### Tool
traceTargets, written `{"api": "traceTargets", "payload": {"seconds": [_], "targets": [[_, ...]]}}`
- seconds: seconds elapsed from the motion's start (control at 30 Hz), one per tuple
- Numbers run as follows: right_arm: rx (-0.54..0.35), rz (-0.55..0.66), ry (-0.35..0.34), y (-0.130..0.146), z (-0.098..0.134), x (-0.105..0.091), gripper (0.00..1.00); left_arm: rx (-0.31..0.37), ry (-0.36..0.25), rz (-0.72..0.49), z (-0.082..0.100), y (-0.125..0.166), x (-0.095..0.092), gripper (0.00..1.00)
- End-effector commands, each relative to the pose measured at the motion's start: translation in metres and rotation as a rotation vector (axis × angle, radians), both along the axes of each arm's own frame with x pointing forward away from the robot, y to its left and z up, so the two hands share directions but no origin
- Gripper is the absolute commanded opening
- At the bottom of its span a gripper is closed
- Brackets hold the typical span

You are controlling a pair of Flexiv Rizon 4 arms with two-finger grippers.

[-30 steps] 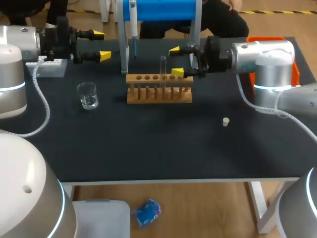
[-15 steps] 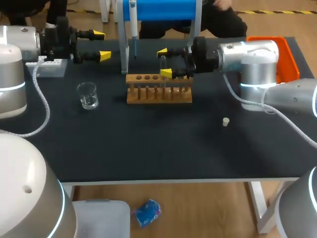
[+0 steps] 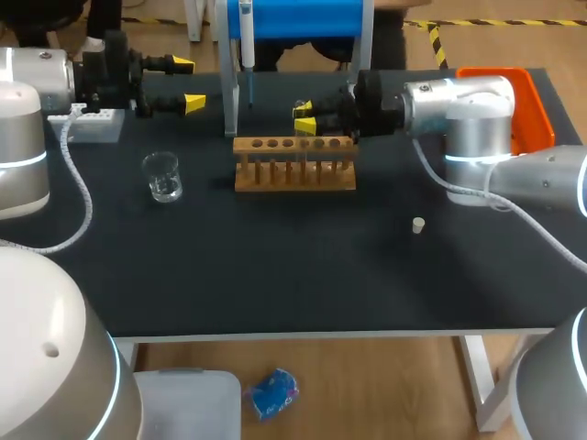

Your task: Invert the test tube, pick up the pipette, mount the tip to pipette, aspirate from beaker and dispense into the tube, eject the tip, return the pipette, and cap with the stopper.

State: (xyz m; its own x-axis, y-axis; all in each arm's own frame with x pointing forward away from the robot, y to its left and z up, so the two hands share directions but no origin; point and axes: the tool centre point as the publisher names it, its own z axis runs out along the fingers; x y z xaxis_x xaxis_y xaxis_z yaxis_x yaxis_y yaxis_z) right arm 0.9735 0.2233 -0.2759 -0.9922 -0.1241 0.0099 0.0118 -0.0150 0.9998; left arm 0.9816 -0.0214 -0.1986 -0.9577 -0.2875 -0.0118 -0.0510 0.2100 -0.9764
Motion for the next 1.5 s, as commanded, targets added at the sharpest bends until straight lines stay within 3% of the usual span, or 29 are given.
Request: {"api": "traceTargets", "payload": {"seconds": [0.03,0.67,1.5], "targets": [[-0.002,0.006,-0.001,-0.002,0.001,0.001,0.00,-0.002,-0.003,0.001,-0.001,0.000,0.000,1.00],[0.022,-0.026,0.032,-0.001,0.019,0.002,0.00,-0.002,-0.003,0.001,-0.001,0.000,0.000,1.00],[0.072,-0.063,0.026,-0.004,0.056,0.005,0.00,-0.002,-0.003,0.001,-0.001,0.000,0.000,1.00]]}}
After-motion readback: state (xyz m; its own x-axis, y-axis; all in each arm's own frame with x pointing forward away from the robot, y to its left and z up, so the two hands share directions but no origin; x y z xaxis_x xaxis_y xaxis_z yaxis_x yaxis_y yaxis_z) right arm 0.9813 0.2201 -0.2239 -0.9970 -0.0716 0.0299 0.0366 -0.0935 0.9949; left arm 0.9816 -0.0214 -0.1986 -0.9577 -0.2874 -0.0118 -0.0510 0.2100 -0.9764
